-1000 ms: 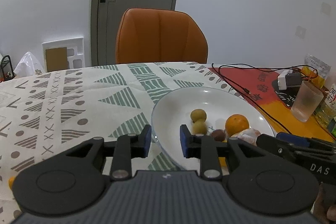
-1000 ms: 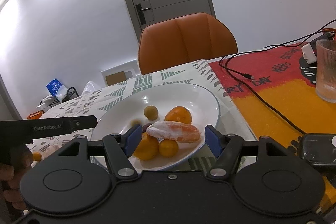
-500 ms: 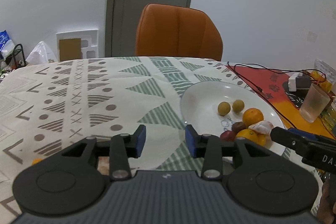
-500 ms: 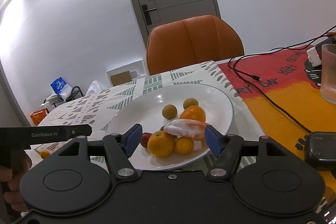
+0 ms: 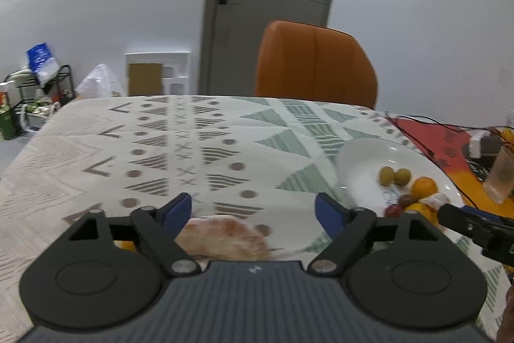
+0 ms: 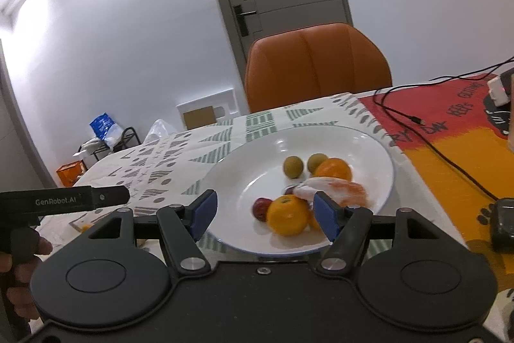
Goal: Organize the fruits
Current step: 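Withdraw both tools and grasp a tangerine with the left tool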
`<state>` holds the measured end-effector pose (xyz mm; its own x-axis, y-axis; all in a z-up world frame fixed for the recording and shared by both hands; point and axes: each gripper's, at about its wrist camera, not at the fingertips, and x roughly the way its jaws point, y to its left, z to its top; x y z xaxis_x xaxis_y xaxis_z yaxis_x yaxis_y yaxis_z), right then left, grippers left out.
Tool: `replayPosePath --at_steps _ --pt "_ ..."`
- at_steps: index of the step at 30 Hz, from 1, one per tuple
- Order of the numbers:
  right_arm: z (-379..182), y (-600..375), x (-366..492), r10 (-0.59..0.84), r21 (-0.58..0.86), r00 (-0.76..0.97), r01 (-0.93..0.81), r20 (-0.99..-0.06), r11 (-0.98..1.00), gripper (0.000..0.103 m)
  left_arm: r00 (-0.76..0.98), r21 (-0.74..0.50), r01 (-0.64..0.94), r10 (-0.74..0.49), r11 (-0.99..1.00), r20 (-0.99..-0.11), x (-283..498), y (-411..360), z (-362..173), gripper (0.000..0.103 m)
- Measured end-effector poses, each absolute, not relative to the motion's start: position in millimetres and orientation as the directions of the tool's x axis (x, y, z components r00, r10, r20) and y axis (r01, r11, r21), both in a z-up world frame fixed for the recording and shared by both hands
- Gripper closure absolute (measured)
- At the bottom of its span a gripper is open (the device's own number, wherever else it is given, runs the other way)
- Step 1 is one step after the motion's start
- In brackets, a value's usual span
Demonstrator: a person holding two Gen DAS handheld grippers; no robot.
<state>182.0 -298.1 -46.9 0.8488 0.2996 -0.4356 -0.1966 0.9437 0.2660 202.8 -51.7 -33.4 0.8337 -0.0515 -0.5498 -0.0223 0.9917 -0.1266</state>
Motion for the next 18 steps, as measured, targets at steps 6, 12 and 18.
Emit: replayPosePath --at_steps 6,12,18 --pt "-43.7 -281.1 182.7 0.324 0.258 0.842 -0.229 -0.431 0.939 0.037 0.834 -0.133 -0.099 0.009 0.986 -0.552 197.3 -25.1 -33.4 0.015" --pt "-42.5 -263.7 182.6 0.348 0.250 0.831 -0.260 -0.434 0.933 0.036 0.831 -0.140 -0.129 0.031 0.982 -0.555 191.3 -8.3 -37.7 0.015" --pt "-41.4 -249.5 183.4 0.360 0.239 0.825 -0.279 -0.436 0.930 0.036 0.830 -0.164 -0.146 0.031 0.976 -0.556 186.0 5.1 -43.9 0.015"
